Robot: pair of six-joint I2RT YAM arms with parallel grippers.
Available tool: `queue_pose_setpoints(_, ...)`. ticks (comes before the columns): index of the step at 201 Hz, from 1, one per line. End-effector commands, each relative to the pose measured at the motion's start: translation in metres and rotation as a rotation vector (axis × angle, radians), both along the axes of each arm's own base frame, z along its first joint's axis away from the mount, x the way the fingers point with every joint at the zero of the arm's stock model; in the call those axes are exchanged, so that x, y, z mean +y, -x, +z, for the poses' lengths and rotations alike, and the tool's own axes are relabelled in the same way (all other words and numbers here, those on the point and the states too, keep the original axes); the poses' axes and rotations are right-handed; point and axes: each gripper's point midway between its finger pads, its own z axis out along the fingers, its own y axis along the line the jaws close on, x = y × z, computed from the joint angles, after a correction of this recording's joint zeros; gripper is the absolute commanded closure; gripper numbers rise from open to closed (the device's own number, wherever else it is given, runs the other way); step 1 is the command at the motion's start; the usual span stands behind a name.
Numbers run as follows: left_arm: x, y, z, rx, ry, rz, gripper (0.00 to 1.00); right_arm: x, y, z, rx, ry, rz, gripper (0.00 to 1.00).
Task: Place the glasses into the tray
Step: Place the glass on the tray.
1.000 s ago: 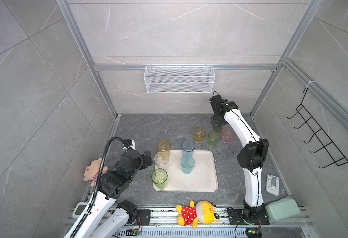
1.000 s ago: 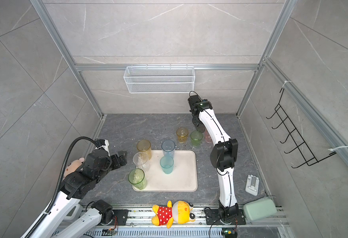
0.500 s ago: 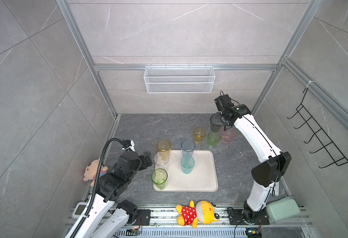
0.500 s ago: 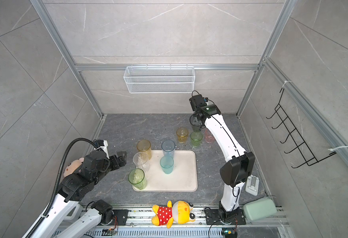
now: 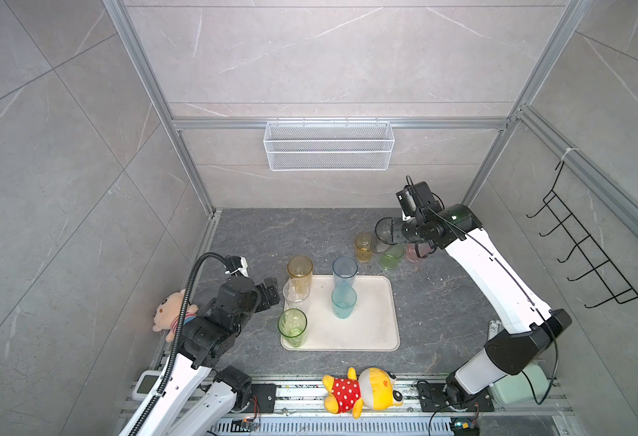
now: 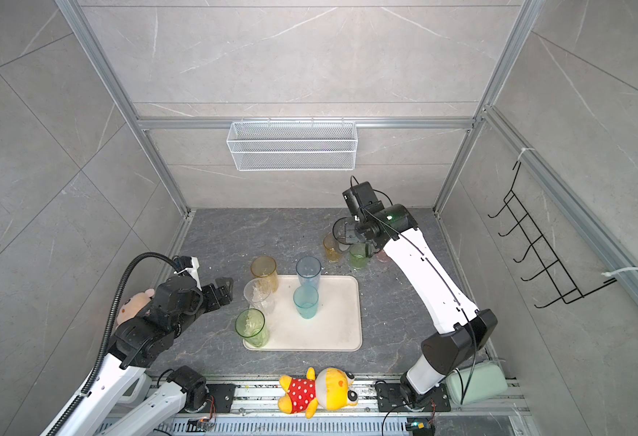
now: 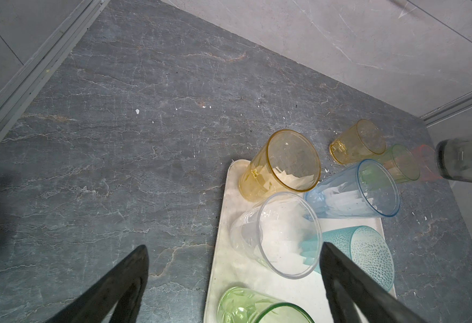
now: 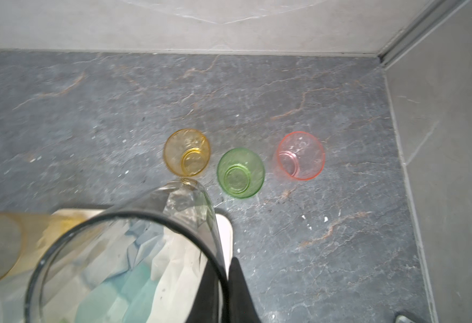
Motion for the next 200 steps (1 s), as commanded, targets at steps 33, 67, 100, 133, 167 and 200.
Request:
queue_pose_setpoints(33,-0.006,-0.009,0.006,-0.027,0.034,0.000,0.05,0.015,0.067,-0.001,0.088,-0.009,0.169,1.00)
queue_pose_setpoints(67,-0.008,-0.010,0.005,-0.027,0.033,-0.005,0.05,0.022,0.099,-0.002,0.106,0.014,0.249,1.00)
queue_pose_setpoints(100,-0.008,-0.011,0.006,-0.030,0.034,-0.006,0.05,0.032,0.128,-0.015,0.167,0.038,0.314,1.00)
queue_pose_setpoints(133,-0.007,-0.010,0.006,-0.033,0.035,-0.004,0.05,0.051,0.153,-0.028,0.197,0.037,0.387,1.00)
queue_pose_setpoints(167,-0.006,-0.008,0.007,-0.034,0.033,-0.002,0.05,0.073,0.173,-0.044,0.215,0.059,0.471,1.00)
queue_pose_setpoints(200,-0.004,-0.007,0.009,-0.037,0.031,-0.002,0.05,0.084,0.184,-0.058,0.206,0.080,0.497,1.00)
